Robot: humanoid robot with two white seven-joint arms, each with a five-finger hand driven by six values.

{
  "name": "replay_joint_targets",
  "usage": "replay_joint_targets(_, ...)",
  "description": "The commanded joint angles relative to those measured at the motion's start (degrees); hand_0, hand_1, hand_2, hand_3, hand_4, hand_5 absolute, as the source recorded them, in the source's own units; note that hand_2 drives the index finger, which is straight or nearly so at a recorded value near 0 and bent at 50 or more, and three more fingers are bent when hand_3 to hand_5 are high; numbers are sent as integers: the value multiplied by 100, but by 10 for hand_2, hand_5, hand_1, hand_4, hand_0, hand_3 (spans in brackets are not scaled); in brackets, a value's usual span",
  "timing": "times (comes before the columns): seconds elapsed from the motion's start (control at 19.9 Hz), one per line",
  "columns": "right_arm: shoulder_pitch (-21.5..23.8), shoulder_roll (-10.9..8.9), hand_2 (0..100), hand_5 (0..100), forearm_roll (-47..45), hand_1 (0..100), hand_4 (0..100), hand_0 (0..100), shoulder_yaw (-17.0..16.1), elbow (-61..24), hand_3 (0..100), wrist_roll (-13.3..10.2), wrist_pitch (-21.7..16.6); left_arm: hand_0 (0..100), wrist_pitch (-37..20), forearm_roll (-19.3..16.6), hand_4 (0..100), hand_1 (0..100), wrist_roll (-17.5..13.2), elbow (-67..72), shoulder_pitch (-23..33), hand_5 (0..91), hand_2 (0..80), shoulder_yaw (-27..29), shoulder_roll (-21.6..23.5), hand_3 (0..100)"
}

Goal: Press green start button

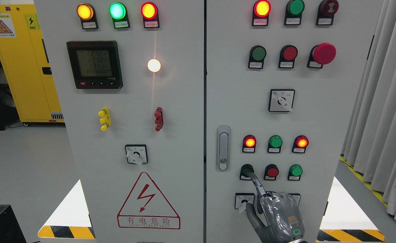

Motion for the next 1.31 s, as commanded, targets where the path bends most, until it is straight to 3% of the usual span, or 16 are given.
replay_joint_targets(0.0, 19, 4, 0, 1000, -69, 895, 970, 679, 3, 40, 909, 10, -1, 120, 5, 1, 0, 556, -1, 0, -6, 0, 0, 0, -4, 0)
replay_joint_targets(0.76, 282, 4, 0, 1000, -113, 893, 968, 704, -6, -706, 911, -78, -62, 120, 5, 1, 0, 556, -1, 0, 2, 0, 0, 0, -4, 0)
replay_joint_targets(0.96, 624, 4, 0, 1000, -752, 894, 959, 714, 221, -1128, 897, 10, -150, 120, 5, 1, 0, 556, -1, 0, 2, 0, 0, 0, 5, 0)
replay_joint_targets(1.06, 713, 4, 0, 974, -1166, 894, 944, 787, 398, -1164, 881, 10, -150, 120, 5, 1, 0, 556, -1, 0, 2, 0, 0, 0, -4, 0)
replay_joint_targets(1.16, 748, 4, 0, 925, -1674, 892, 919, 807, 425, -1147, 845, 19, -150, 120, 5, 1, 0, 556, -1, 0, 2, 0, 0, 0, -4, 0)
replay_joint_targets(1.21, 809, 4, 0, 834, -2112, 870, 810, 790, 442, -1147, 710, 27, -150, 120, 5, -8, 0, 556, -1, 0, 2, 0, 0, 0, -4, 0)
replay_joint_targets(1.26, 906, 4, 0, 824, -2569, 863, 782, 782, 477, -1147, 671, 45, -150, 120, 5, -8, 0, 556, -1, 0, -6, 0, 0, 0, -4, 0)
